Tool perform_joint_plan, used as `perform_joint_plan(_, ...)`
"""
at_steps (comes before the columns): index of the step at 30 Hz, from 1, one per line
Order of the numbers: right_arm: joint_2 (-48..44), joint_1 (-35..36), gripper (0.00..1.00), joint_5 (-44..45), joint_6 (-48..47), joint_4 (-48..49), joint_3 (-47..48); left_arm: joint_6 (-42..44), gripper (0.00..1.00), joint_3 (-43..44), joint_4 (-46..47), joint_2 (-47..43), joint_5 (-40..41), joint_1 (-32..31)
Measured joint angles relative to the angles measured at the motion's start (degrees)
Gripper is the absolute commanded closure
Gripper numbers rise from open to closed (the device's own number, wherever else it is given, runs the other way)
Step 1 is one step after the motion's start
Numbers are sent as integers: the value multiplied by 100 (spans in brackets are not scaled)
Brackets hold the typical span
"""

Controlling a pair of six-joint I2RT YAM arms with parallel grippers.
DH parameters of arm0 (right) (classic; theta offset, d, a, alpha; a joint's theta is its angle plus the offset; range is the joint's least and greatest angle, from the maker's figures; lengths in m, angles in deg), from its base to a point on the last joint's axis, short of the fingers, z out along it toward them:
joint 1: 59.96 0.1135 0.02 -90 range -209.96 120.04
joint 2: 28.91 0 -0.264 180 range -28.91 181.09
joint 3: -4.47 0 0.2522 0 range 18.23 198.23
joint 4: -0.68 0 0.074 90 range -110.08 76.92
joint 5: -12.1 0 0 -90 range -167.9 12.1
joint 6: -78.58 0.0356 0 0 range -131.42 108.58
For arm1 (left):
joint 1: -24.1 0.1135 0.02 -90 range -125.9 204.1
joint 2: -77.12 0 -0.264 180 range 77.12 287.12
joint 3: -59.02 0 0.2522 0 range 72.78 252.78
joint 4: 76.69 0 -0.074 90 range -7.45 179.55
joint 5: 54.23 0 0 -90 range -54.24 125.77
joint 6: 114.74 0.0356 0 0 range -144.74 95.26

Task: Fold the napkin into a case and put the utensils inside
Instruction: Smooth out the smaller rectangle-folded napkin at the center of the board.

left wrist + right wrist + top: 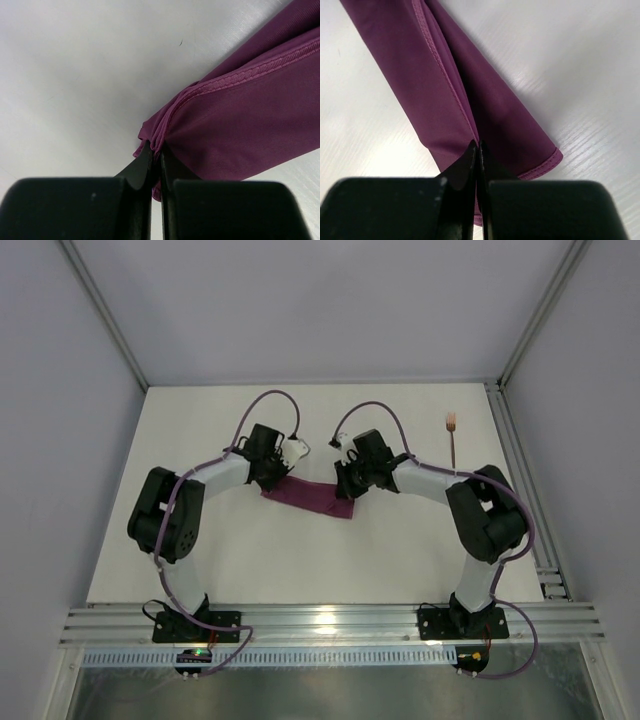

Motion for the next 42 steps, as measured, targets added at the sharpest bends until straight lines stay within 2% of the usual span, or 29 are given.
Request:
perform_joint_plan(4, 234, -61, 92, 286, 55, 22, 223, 63, 100, -31, 42, -13, -2, 0)
perform_joint_plan(5, 308, -90, 84, 337, 76, 63, 245, 74, 100, -48, 63, -24, -4, 0)
perform_joint_plan(8, 422, -173, 74, 496, 264, 238, 173, 96, 100, -105, 118, -50, -22, 0)
perform_joint_plan(9, 415, -186, 62, 592, 323, 308, 166, 101, 100, -107, 122, -55, -42, 0)
perform_joint_plan(11, 404, -184, 59, 713, 372, 393, 155, 98, 100, -114, 133, -57, -66, 0)
perform_joint_plan(13, 356, -184, 51, 907, 409, 424, 114, 81, 100, -114, 131, -59, -87, 0)
perform_joint_plan(20, -313, -151, 48, 1897, 433, 389, -33, -118, 100, -114, 26, -98, -164, 0)
perform_joint_plan(23, -557, 105, 48, 2507, 352, 345, 175, -251, 100, -114, -22, -111, -164, 0)
perform_joint_plan(25, -592, 455, 53, 2745, 334, 461, 382, -354, 99, -114, -26, -116, -164, 0)
perform_joint_plan(26, -595, 636, 64, 2752, 367, 636, 404, -391, 98, -114, -35, -120, -166, 0)
perform_joint_plan(29, -619, 1029, 82, 2306, 866, 1576, 22, -520, 97, -114, -74, -136, -175, 2)
perform_joint_plan(34, -317, 1150, 87, 1534, 1827, 2988, -841, -656, 97, -114, -155, -188, -258, 2)
perform_joint_plan(38, 334, 1213, 88, 1193, 2273, 3812, -787, -721, 94, -114, -243, -262, -330, 2)
perform_joint_plan(42, 949, 1346, 88, 1008, 2540, 4144, -411, -756, 92, -114, -293, -304, -404, 2)
